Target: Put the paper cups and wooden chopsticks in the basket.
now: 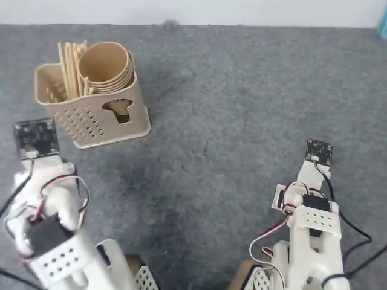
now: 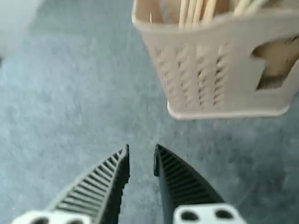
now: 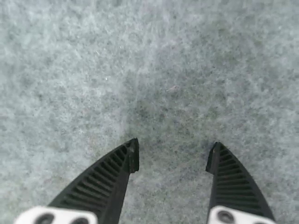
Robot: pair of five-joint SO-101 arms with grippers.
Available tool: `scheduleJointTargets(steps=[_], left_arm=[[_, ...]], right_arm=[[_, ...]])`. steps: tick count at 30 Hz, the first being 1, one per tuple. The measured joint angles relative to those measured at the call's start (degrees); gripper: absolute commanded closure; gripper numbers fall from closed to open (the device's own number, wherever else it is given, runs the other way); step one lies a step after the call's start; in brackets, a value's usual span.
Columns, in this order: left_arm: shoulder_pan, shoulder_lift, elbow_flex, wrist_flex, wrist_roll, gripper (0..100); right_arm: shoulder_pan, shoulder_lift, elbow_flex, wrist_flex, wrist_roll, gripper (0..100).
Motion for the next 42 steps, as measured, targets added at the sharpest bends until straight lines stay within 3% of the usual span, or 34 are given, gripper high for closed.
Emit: scheduleJointTargets(steps=[4, 10, 18, 31, 35, 42], left_arm=[[-4.3, 2.8, 7.8, -2.3, -2.5, 91], [-5.3, 16.6, 6.9, 0.9, -18.5, 91], [-5.7, 39.8, 3.3, 2.2, -30.4, 91], [-7.6, 49.6, 6.4, -12.1, -31.3, 92], [-7.8, 49.6, 6.4, -12.4, -31.4, 99], [-7.8, 49.7, 6.9, -11.0, -31.6, 99]], right_arm=[[0.0, 0.0, 0.0, 0.0, 0.0, 74.7], [-0.3, 0.0, 0.0, 0.0, 0.0, 74.8], [-0.5, 0.0, 0.3, 0.0, 0.0, 74.8], [-0.8, 0.0, 0.3, 0.0, 0.0, 74.8], [-0.8, 0.0, 0.3, 0.0, 0.0, 74.8], [-0.7, 0.0, 0.3, 0.0, 0.0, 74.8]])
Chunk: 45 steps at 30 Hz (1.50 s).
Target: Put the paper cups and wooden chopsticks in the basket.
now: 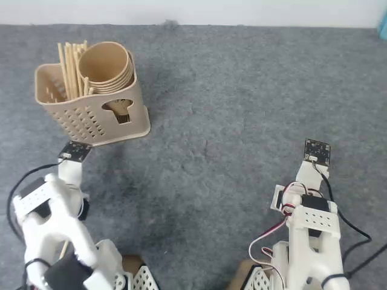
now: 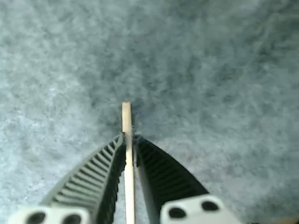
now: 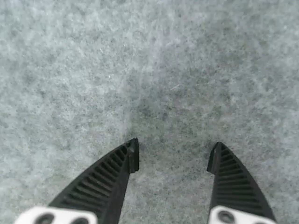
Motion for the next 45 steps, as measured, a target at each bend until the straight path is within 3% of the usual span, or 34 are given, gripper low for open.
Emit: scheduleJointTargets(steps=[10, 18, 24, 29, 33, 41, 45], left_arm=[[-0.8, 0.0, -1.5, 3.3, 0.2, 99], [-5.2, 0.0, -19.3, 15.6, 1.2, 99], [-5.2, 0.0, -27.4, 18.7, 1.6, 99], [-5.2, 0.0, -25.8, 21.6, -5.2, 91], [-5.2, 0.0, -23.6, 19.0, -5.7, 82], [-5.0, 0.0, -12.5, 4.7, -6.0, 94], [-3.7, 0.0, -6.0, -6.5, -6.3, 93]], right_arm=[[0.0, 0.0, 0.0, 0.0, 0.0, 74.8], [0.0, 0.0, 0.0, 0.0, 0.0, 74.7], [0.0, 0.0, 0.0, 0.0, 0.0, 74.8], [0.0, 0.0, 0.0, 0.0, 0.0, 74.8], [0.0, 0.0, 0.0, 0.0, 0.0, 74.8], [0.0, 0.0, 0.0, 0.0, 0.0, 74.9], [0.0, 0.0, 0.0, 0.0, 0.0, 74.9]])
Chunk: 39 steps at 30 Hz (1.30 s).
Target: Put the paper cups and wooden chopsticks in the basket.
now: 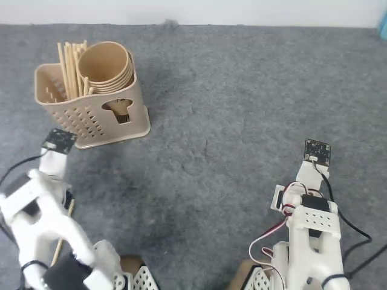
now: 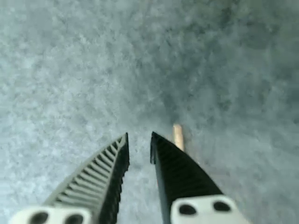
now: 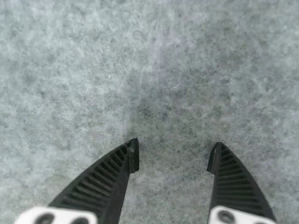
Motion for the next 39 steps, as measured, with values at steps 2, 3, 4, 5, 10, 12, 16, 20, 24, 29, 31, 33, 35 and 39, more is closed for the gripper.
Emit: scheduleJointTargets(steps=[2, 3, 4, 5, 10, 12, 16, 20, 24, 29, 31, 33, 35, 39], left_arm=[[0.2, 0.0, 3.5, -5.4, 0.0, 91], [0.4, 0.0, 4.8, -6.9, 0.0, 91], [0.5, 0.0, 5.6, -7.5, -0.3, 91], [0.7, 0.0, 5.9, -7.6, -1.8, 90], [0.8, 0.0, 4.0, -1.9, -6.2, 88], [0.8, 0.0, 0.8, 2.9, -6.2, 88], [0.8, 0.0, -2.6, 10.5, -6.0, 88], [0.8, 0.1, -2.8, 11.6, -6.6, 88], [1.1, 0.1, -0.7, 7.9, -6.9, 95], [1.1, 0.1, 8.3, -5.7, -6.9, 98], [1.3, 0.0, 11.7, -11.0, -7.2, 98], [1.4, -0.1, 12.6, -12.5, -6.9, 98], [1.4, -0.1, 12.1, -11.3, -7.2, 98], [1.1, 0.0, 5.2, 0.2, -7.3, 91]], right_arm=[[0.0, 0.0, 0.0, 0.0, 0.0, 74.9], [0.0, 0.0, 0.0, 0.0, 0.0, 74.9], [0.0, 0.0, 0.0, 0.0, 0.0, 74.8], [0.0, 0.0, 0.0, 0.0, 0.0, 74.8], [-0.1, 0.0, 0.4, 0.0, 0.0, 74.8], [-0.1, -0.1, 0.4, 0.0, 0.0, 74.8], [-0.1, -0.1, 0.4, 0.0, 0.0, 74.8], [-0.2, -0.1, 0.4, 0.0, 0.0, 74.7], [-0.2, -0.1, 0.4, 0.0, 0.0, 74.7], [-0.2, -0.1, 0.4, 0.0, 0.0, 74.7], [-0.3, -0.1, 0.4, 0.0, 0.0, 74.7], [-0.4, -0.1, 0.4, 0.0, 0.0, 74.7], [-0.4, -0.1, 0.4, 0.0, 0.0, 74.7], [-0.4, -0.1, 0.4, 0.0, 0.0, 74.7]])
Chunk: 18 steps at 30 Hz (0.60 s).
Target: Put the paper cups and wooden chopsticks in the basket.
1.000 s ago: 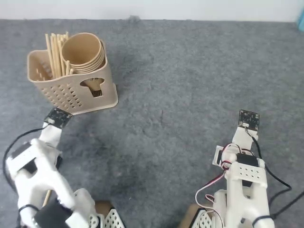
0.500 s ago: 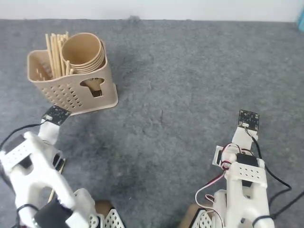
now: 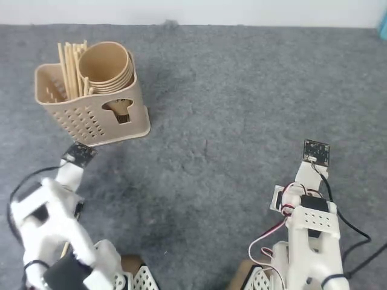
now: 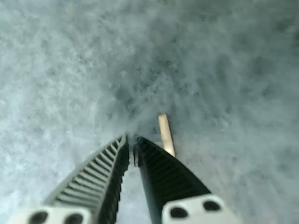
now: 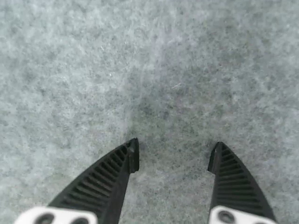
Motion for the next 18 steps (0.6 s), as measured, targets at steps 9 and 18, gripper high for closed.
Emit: scheduleJointTargets(steps=[9, 18], left_arm=[[0.0, 0.1, -13.4, 22.1, 0.4, 86], [2.4, 0.1, -3.6, 10.0, 0.4, 88]], right_arm=[[0.0, 0.0, 0.0, 0.0, 0.0, 74.7], [0.0, 0.0, 0.0, 0.0, 0.0, 74.7]])
